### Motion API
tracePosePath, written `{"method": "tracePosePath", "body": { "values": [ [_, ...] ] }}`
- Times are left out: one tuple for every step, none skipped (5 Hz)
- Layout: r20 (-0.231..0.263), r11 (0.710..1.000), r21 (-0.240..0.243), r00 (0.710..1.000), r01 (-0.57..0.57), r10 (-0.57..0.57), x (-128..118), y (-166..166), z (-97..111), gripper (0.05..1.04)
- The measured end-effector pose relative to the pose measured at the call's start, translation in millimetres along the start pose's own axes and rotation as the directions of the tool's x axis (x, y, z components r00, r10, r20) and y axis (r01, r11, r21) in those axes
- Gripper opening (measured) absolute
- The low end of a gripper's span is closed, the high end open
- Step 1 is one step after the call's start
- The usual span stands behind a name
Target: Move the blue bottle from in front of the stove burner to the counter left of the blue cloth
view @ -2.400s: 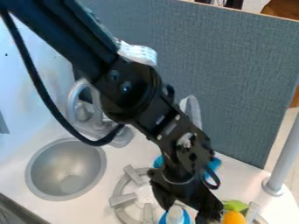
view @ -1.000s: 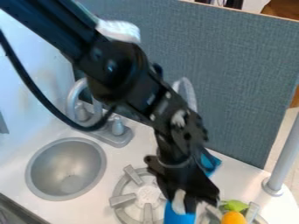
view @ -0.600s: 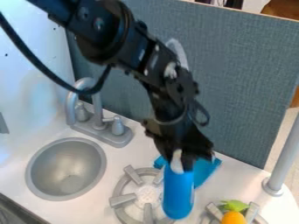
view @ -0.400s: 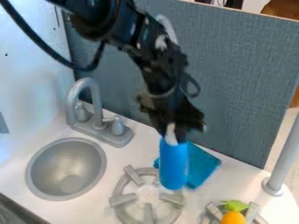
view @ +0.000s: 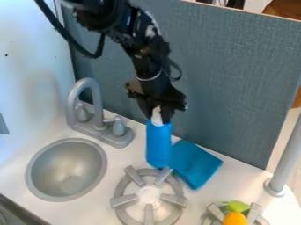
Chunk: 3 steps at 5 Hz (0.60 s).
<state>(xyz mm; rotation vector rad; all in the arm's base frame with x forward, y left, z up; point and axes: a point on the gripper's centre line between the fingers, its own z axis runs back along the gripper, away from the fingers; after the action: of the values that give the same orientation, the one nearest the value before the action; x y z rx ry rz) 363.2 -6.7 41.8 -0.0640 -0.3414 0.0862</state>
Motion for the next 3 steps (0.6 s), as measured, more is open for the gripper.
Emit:
{"method": "tracePosePath", "body": {
  "values": [
    [-0.015, 1.0, 0.012, 1.0, -0.026, 0.026, 7.1, 20.7, -16.8, 0.488],
    [-0.021, 0.999, 0.0, 0.999, -0.036, 0.036, 14.0, 32.8, -29.9, 0.488],
    [-0.022, 0.999, 0.0, 0.999, -0.034, 0.034, 18.5, 40.1, -41.1, 0.488]
  ]
}}
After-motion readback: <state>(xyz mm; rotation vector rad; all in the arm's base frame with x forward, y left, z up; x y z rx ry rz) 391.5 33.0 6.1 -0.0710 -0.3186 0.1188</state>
